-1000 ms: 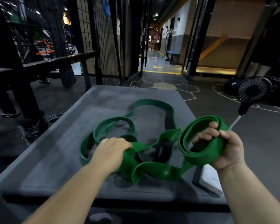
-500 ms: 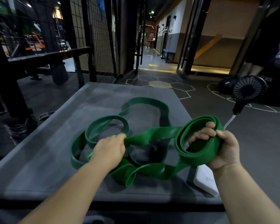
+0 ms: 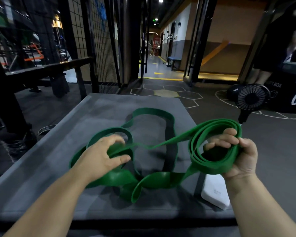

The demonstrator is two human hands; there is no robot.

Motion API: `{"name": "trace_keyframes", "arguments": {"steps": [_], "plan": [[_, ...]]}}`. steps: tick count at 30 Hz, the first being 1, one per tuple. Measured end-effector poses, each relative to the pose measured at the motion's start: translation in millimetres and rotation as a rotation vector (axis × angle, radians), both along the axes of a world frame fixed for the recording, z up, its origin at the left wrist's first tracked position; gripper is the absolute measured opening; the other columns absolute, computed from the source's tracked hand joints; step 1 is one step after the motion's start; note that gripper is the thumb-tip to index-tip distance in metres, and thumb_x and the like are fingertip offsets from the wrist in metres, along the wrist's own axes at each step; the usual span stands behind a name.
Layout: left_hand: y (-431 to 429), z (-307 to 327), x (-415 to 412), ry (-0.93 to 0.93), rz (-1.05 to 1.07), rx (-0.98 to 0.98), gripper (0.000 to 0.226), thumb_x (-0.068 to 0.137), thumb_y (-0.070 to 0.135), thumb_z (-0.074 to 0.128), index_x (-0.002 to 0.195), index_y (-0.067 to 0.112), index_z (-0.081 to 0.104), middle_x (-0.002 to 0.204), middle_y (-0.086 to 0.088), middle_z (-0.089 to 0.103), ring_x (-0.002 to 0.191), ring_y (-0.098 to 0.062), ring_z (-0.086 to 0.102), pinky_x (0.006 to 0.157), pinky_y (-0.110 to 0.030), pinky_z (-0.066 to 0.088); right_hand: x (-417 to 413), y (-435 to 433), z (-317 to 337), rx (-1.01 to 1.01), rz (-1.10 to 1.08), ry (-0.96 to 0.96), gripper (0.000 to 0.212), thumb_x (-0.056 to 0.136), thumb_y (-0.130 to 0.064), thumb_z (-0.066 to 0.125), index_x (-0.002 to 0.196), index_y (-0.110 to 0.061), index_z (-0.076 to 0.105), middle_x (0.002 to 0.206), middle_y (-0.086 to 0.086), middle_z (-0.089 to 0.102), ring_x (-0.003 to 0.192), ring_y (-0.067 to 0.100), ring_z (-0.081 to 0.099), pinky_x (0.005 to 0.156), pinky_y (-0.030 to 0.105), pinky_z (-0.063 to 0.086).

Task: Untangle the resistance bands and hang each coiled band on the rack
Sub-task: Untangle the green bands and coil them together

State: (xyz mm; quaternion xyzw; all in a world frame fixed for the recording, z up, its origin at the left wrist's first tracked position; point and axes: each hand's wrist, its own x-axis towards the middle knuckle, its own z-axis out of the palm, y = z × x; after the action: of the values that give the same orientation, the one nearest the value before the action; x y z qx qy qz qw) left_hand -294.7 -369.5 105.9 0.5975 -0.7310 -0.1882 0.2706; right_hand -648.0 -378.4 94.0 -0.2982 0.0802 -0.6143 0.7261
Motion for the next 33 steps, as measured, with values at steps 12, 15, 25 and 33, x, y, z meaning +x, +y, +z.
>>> {"name": "trace_keyframes", "arguments": {"steps": [12,15,25,33], "plan": [[9.2,-3.3,-8.4,0.026,-0.192,0.101,0.089,0.04,0.092,0.061,0.067,0.007,0.061,0.063,-0.01,0.055,0.054,-0.011,0.049,0.054,-0.032,0.04,31.6,6.7,34.1,-0.08,-0.19,-0.099,0.038,0.055,-0.014,0.083,0.086,-0.022,0.064,0.077,-0.012,0.06,0.071,0.01,0.061,0.083,0.034,0.053],[19.2,4.5,-20.7,0.053,-0.293,0.158,0.043,0.057,0.056,0.085,0.068,0.021,0.063,0.063,0.012,0.06,0.057,-0.001,0.056,0.056,-0.021,0.043,42.3,6.1,41.4,-0.018,-0.333,-0.02,0.032,0.062,-0.018,0.078,0.09,-0.02,0.063,0.081,-0.008,0.06,0.074,0.013,0.063,0.085,0.037,0.054],[34.7,16.0,-38.7,0.407,-0.495,0.306,0.042,0.09,0.005,0.064,0.12,0.034,0.057,0.116,0.017,0.066,0.109,-0.005,0.063,0.093,-0.026,0.052,81.5,16.3,42.2,-0.054,-0.423,0.46,0.027,0.091,0.009,0.047,0.101,-0.015,0.057,0.077,-0.002,0.068,0.076,0.016,0.068,0.068,0.029,0.059],[33.3,17.4,-47.3,0.616,-0.437,0.245,0.016,0.073,0.023,0.074,0.089,0.023,0.072,0.084,-0.001,0.073,0.078,-0.015,0.069,0.072,-0.026,0.053,112.3,27.5,26.8,-0.248,-0.296,0.879,0.034,0.075,-0.011,0.066,0.107,-0.017,0.059,0.087,-0.005,0.071,0.088,0.016,0.067,0.084,0.035,0.054]]}}
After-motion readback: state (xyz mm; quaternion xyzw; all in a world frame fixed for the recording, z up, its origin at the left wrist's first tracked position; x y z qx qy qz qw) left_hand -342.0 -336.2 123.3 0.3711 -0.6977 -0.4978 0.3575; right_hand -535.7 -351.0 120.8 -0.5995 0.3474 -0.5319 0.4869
